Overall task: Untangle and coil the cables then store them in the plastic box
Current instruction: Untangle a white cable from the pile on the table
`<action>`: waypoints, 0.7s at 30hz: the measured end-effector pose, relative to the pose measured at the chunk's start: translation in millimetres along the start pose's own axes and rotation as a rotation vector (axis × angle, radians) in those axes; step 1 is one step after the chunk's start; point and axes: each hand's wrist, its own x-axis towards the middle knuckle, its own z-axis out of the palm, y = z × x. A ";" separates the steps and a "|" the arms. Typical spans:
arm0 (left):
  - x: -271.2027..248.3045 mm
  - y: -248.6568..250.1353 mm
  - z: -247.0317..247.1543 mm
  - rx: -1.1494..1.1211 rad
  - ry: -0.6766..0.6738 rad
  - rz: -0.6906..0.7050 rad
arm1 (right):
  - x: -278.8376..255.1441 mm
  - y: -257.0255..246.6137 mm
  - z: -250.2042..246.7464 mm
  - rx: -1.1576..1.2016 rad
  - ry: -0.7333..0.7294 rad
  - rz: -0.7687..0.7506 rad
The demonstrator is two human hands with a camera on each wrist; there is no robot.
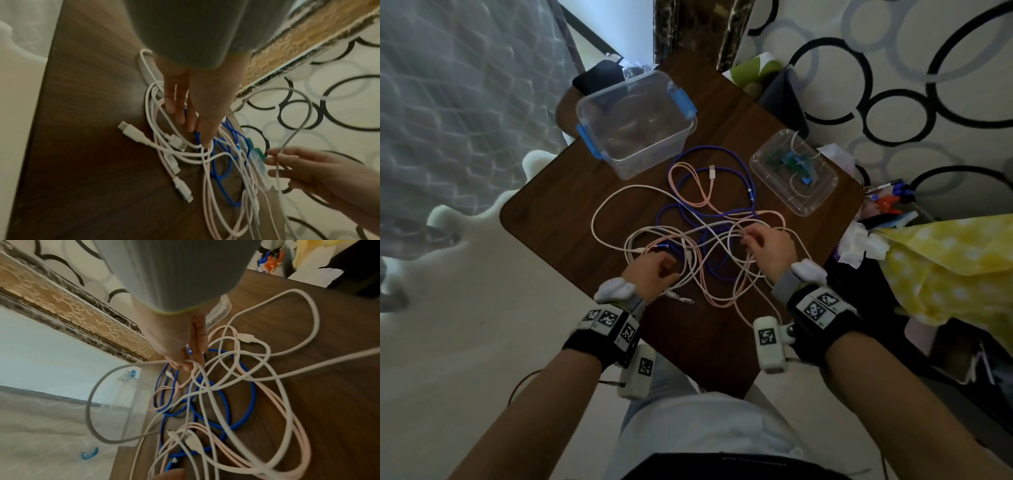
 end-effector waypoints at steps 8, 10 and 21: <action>-10.6 -8.0 -13.7 -0.173 0.238 -0.120 | -15.6 -18.4 15.9 -0.049 -0.366 -0.277; -19.6 -18.9 -28.2 -0.362 0.384 -0.218 | -16.7 -27.1 26.6 -0.115 -0.452 -0.334; -20.2 -9.8 -41.6 -0.008 0.104 0.026 | 19.2 -51.6 26.4 -0.251 -0.212 -0.129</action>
